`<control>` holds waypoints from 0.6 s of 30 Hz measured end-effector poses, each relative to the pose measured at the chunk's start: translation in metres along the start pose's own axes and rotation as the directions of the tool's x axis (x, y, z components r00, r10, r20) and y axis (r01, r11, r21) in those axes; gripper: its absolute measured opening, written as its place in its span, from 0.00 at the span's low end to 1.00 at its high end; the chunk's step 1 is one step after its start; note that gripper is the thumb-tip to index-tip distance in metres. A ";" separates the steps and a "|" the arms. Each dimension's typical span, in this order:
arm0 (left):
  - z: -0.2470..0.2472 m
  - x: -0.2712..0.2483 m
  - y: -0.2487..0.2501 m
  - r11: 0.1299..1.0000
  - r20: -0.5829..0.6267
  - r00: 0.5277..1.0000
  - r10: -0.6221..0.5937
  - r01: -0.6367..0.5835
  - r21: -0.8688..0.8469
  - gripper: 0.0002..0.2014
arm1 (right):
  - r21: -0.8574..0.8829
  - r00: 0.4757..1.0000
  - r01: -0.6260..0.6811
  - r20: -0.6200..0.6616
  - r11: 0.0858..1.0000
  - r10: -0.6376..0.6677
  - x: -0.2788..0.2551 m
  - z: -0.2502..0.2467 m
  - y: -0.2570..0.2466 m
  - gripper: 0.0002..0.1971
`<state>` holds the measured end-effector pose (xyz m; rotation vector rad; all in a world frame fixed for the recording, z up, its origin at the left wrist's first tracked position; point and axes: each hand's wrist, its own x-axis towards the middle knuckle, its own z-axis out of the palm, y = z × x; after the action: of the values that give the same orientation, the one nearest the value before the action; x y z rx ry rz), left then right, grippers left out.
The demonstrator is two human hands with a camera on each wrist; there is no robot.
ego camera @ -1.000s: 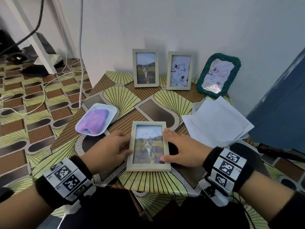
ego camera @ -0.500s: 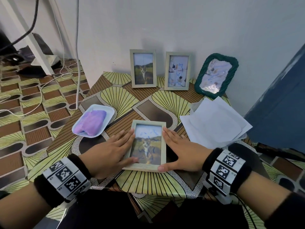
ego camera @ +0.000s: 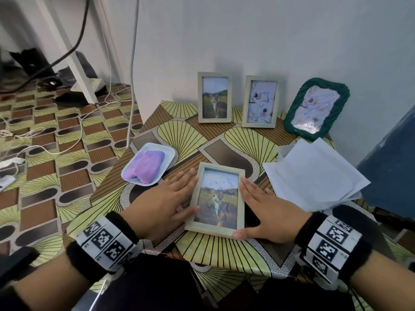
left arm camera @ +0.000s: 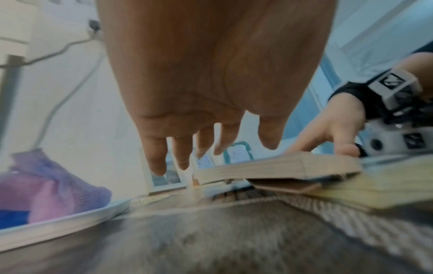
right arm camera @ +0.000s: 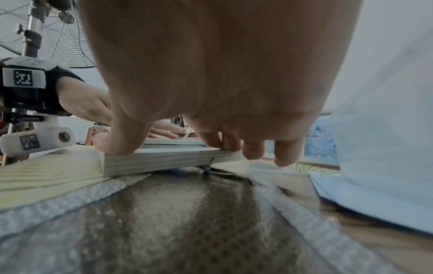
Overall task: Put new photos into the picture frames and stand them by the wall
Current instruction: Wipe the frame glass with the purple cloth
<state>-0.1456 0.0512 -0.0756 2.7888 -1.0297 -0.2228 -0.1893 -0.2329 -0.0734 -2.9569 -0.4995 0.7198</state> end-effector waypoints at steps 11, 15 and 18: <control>-0.038 -0.005 -0.059 0.965 -0.048 0.964 -0.262 0.261 -0.031 0.37 | 0.044 0.999 -0.017 -0.048 0.999 0.020 -0.003 -0.002 -0.001 0.66; -0.042 0.001 -0.074 0.939 0.117 0.934 -0.338 0.328 0.103 0.37 | 0.056 0.998 -0.024 -0.053 0.998 0.027 -0.004 -0.004 -0.001 0.65; -0.038 0.003 -0.080 0.932 0.131 0.927 -0.353 0.336 0.135 0.34 | 0.047 0.998 -0.026 -0.053 0.999 0.029 -0.003 -0.004 -0.002 0.65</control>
<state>-0.0854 0.1127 -0.0547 3.0809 -0.5818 -0.4418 -0.1907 -0.2319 -0.0681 -2.9371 -0.4334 0.6429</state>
